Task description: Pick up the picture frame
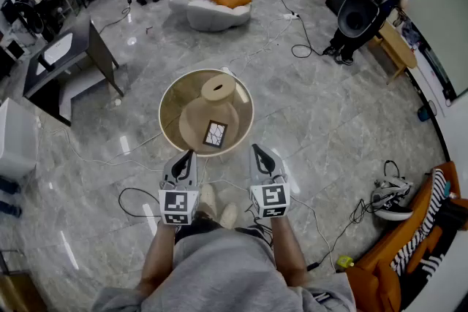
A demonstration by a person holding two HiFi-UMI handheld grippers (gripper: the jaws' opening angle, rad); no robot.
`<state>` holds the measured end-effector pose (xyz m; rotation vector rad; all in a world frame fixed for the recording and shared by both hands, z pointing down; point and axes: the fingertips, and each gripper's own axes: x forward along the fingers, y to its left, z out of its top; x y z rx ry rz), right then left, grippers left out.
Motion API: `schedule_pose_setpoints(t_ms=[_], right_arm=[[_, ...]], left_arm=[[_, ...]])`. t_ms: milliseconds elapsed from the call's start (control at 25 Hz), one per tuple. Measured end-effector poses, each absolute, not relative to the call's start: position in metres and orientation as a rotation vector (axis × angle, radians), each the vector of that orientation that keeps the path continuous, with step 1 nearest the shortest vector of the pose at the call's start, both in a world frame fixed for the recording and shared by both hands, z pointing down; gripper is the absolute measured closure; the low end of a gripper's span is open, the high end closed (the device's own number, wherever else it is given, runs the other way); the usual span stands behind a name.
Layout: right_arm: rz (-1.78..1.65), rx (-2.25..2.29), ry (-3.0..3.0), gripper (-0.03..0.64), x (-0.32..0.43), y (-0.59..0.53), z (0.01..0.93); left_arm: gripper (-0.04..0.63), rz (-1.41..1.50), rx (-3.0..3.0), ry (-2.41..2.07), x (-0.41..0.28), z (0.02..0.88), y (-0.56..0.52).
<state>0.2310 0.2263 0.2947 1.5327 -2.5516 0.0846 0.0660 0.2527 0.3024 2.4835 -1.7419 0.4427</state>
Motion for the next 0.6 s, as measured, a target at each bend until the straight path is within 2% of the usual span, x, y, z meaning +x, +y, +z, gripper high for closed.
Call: schedule_pose_setpoints(t_ms=[600], right_arm=[[0.105,1.529,-2.543,0.617,0.213,0.201,0.303]], left_arm=[[0.577,0.429,2.472,-1.717,0.048,0.312,0.224]])
